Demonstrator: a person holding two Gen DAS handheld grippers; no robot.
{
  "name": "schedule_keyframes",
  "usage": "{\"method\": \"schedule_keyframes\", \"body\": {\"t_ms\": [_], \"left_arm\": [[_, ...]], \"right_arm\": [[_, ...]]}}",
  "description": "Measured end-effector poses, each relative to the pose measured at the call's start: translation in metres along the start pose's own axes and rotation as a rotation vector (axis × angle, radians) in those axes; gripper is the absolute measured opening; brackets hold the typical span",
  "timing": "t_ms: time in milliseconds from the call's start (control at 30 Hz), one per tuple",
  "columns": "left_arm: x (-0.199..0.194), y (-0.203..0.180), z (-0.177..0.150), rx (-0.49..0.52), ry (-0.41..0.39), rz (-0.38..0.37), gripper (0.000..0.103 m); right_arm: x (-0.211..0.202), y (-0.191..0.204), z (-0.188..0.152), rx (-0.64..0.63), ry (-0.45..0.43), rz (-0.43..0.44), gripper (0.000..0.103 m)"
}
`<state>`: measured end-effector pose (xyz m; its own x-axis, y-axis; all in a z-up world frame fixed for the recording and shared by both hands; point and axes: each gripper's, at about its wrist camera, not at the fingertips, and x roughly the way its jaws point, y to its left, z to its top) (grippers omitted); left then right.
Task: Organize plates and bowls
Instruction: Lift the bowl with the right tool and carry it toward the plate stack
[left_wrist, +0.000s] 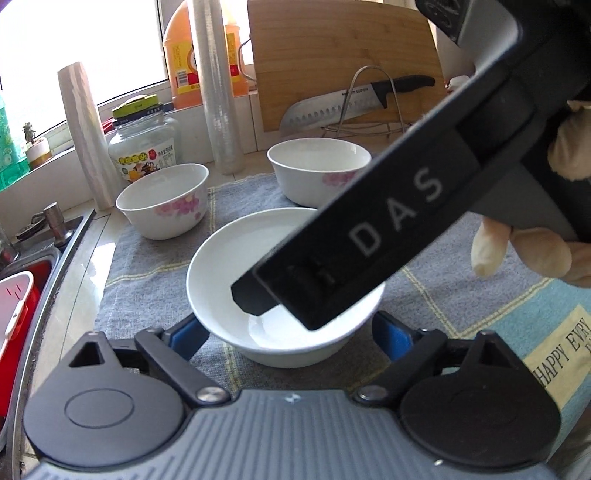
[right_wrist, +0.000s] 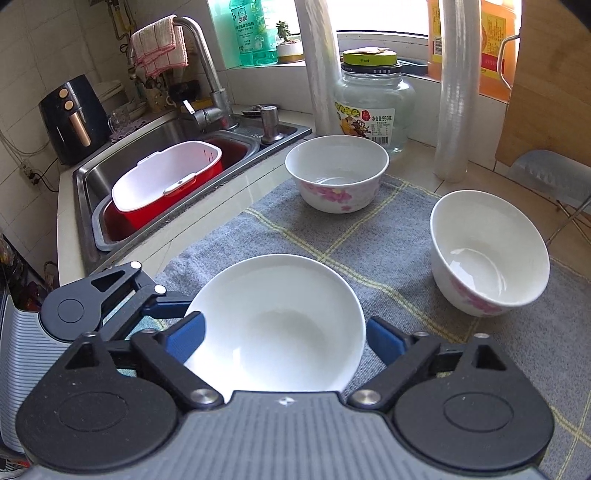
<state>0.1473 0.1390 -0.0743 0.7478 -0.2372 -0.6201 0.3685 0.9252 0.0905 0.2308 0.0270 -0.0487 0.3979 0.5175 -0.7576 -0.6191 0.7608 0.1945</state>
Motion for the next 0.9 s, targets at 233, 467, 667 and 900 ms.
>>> {"method": "schedule_keyframes", "body": {"t_ms": [233,467,667,900], "left_arm": [[-0.0013,0.0022,0.0008,-0.021,-0.006,0.0,0.089],[-0.001,0.0009,0.0016,-0.004,-0.004,0.009,0.089],[-0.0004,0.0019,0.0015,0.0,-0.003,0.007,0.089],[-0.0025,0.0011,0.0028,0.002,0.016,0.002,0.089]], "right_arm": [[0.0,-0.0005,0.0,-0.006,0.005,-0.008,0.089],[0.0031,-0.0042,0.0008,0.005,0.023,0.002,0.086],[0.0068,-0.0094,0.0017,0.042,0.041,0.004,0.079],[0.0004,-0.0056,0.002,0.043,0.039,0.013,0.079]]}}
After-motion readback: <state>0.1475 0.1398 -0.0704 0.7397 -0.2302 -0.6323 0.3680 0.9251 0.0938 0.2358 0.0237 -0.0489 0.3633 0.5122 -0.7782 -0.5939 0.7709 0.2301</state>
